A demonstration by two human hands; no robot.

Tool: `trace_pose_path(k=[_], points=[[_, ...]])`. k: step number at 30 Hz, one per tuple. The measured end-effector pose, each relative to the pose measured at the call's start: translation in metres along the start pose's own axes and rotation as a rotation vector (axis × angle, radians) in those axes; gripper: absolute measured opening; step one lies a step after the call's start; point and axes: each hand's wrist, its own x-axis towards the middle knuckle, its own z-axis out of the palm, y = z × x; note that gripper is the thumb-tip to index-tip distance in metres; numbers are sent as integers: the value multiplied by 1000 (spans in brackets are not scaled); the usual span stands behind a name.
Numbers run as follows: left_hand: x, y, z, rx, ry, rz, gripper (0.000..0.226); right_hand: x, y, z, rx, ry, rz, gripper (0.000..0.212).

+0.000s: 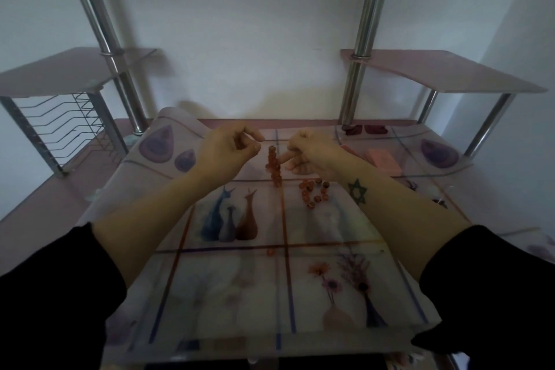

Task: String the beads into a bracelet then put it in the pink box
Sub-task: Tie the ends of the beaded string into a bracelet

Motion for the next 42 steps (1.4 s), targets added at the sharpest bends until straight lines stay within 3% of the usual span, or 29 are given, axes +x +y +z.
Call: trace_pose_path(k=[6, 13, 18, 23, 29, 34, 38, 42], points=[[-8, 0, -4, -235, -15, -80, 14, 7, 5, -3, -32, 83, -12, 10], [4, 2, -2, -403, 21, -177, 8, 2, -8, 16, 94, -64, -14, 14], [4, -12, 7, -506, 24, -382, 13, 4, -1, 20, 65, -102, -28, 9], [5, -33, 19, -474, -17, -498, 14, 10, 12, 22, -94, -77, -38, 10], [14, -39, 16, -256, -169, -314, 30, 23, 21, 18, -315, 22, -58, 10], [22, -37, 27, 15, -255, -226, 25, 36, 26, 23, -648, 88, -141, 11], [25, -37, 33, 130, -331, -226, 25, 45, 23, 29, -887, 110, -241, 13], [26, -36, 33, 153, -328, -212, 25, 54, 25, 33, -940, 88, -219, 16]])
